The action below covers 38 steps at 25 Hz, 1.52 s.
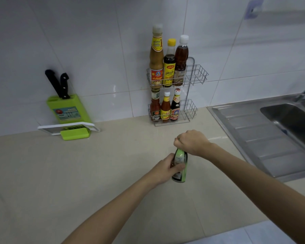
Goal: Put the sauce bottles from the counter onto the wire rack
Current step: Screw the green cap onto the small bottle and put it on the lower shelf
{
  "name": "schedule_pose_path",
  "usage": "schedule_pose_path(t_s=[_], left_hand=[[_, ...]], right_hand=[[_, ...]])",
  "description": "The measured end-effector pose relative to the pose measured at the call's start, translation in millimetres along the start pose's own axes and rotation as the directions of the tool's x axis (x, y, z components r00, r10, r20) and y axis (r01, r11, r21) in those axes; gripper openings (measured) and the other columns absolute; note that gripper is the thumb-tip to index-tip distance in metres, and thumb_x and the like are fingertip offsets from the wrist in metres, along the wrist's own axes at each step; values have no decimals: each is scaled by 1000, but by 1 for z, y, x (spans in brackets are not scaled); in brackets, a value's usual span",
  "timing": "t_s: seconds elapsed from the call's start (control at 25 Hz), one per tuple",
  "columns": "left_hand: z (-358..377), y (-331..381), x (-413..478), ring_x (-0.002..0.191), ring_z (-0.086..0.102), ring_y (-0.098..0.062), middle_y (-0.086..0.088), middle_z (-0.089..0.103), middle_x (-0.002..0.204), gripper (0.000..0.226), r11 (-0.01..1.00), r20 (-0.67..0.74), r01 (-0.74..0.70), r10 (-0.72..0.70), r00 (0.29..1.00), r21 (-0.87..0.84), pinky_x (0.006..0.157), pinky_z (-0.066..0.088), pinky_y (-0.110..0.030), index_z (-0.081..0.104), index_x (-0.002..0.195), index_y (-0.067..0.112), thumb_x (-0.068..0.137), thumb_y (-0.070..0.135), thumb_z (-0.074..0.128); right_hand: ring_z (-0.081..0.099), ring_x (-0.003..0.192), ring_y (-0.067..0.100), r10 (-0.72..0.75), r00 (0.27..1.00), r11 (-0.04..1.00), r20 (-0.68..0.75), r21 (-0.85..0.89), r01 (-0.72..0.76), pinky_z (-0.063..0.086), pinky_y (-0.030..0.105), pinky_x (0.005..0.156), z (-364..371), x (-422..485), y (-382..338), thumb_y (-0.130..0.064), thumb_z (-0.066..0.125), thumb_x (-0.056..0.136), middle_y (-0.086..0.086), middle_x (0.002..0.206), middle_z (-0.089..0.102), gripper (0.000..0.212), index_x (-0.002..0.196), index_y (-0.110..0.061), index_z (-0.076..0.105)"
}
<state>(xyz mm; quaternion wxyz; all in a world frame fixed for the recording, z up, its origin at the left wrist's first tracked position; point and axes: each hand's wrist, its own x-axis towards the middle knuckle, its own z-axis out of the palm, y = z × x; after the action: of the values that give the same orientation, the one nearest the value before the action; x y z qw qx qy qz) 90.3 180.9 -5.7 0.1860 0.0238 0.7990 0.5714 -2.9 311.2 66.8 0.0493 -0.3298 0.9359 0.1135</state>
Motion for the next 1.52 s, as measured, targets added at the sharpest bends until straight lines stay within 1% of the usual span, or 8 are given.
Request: schedule_pose_path(t_s=[0.16,0.24,0.4,0.56,0.88,1.08,1.4,1.52], left_hand=[[6,-7,0,90,60,-19,-5,64,101,52,994,-48,-12,17,999,109,90,50,-45,52,115,13,84,54,57],[-2,-6,1,92,61,-14,-4,65,102,45,999,-11,14,-14,1000,-34,92,51,-43,54,116,12,87,46,60],[-24,3,4,98,64,-13,-2,65,106,28,863,120,112,-60,991,-493,89,55,-28,56,122,10,97,23,54],[-28,6,15,119,50,-42,-24,57,122,47,772,190,200,-105,976,-603,110,39,-53,53,129,0,92,29,58],[-21,13,54,112,62,-35,-21,67,115,38,694,269,312,-174,947,-649,85,57,-35,58,122,8,102,33,37],[-59,16,93,76,64,-18,-9,65,87,29,891,136,417,-398,907,-180,78,54,-30,55,111,8,99,33,46],[-138,-4,150,68,58,-26,-12,62,72,16,937,-495,277,-348,796,-212,79,56,-46,56,73,10,89,10,54],[-148,-14,172,65,55,-27,-12,61,70,8,922,-561,299,-386,732,-246,77,56,-51,57,86,3,89,9,52]], right_hand=[[58,95,36,44,985,999,167,0,-44,42,37,66,5,-2,-3,-17,36,98,18,99,59,20,101,-4,52],[57,86,31,95,970,939,225,303,-162,44,38,69,4,-2,1,-36,36,99,15,82,56,39,80,-6,53],[60,82,17,-10,972,295,233,930,-220,52,31,74,0,-3,26,-47,50,93,8,94,62,43,102,-6,61],[64,110,23,-93,977,97,192,978,-183,55,32,90,7,4,39,-30,58,93,11,118,67,33,119,-10,59],[68,77,23,123,921,15,370,927,-374,61,33,63,24,31,63,-33,68,85,14,96,67,43,108,-2,49],[68,72,27,499,829,35,251,950,-309,61,43,66,39,56,93,-40,65,86,17,95,64,44,100,-3,48],[69,91,32,788,598,-140,145,989,-56,61,40,70,33,110,153,-39,62,88,22,101,65,39,99,-2,55],[67,91,31,834,545,-79,88,996,-39,60,48,74,36,133,157,-46,66,81,13,94,63,39,93,-11,56]])
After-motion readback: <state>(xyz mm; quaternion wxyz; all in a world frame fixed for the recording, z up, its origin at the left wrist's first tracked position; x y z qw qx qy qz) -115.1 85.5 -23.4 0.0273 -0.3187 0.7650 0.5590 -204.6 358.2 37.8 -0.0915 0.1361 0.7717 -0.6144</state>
